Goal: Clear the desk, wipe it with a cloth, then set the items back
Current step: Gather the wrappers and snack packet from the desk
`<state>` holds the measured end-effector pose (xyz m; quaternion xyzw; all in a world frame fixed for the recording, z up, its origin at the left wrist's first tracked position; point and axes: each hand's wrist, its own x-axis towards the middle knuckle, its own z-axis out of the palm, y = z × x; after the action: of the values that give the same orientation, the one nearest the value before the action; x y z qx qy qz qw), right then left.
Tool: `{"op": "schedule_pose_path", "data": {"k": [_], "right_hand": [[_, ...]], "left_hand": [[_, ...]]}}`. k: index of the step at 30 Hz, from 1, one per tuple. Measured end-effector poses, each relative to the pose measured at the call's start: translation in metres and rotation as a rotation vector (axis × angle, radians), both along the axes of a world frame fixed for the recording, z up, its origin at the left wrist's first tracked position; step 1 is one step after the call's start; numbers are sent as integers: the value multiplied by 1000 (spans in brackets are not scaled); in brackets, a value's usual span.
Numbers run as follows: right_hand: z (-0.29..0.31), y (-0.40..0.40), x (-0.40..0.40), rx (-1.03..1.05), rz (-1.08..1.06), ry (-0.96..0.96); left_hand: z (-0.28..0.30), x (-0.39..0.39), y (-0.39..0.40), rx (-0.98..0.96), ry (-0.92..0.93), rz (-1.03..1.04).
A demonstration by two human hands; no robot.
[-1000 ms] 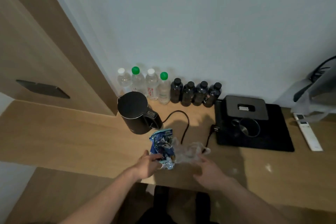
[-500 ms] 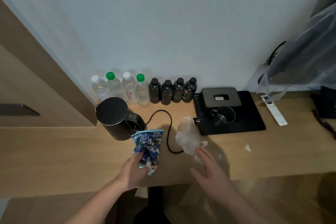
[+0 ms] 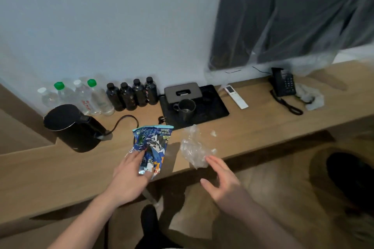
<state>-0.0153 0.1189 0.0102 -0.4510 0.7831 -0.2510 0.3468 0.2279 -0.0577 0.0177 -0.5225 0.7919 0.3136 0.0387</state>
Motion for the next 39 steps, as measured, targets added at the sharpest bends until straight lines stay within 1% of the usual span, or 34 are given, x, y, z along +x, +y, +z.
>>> {"op": "schedule_pose_path", "data": {"k": [3,5,11,18,22,25,27,31,33,34,39], "right_hand": [[2,61,-28,-21,-35,30],[5,103,-44,-31,-67,37],[16,210,-83,-50,-218,42],[20,289,-128,-44,-459,71],[21,324,-164,-48,-581,23],[16,344,-195,-78,-663,87],[13,353,-218,-102,-681,132],[24,367,-275,49,-653,186],[26,373,-303,102,-634,236],[28,375,-317,116,-654,229],[38,394,-369,62,-768,261]], "left_hand": [[15,-37,46,-49,26,-65],[22,-62,79,-48,44,-92],[30,-135,167,14,92,-259],[34,-221,198,35,71,-474],[38,-285,212,15,69,-566],[36,-338,225,58,74,-621],[33,-376,231,60,81,-647],[23,-454,238,55,101,-684],[21,-486,243,81,123,-695],[20,-501,245,99,132,-705],[9,-568,258,232,121,-765]]}}
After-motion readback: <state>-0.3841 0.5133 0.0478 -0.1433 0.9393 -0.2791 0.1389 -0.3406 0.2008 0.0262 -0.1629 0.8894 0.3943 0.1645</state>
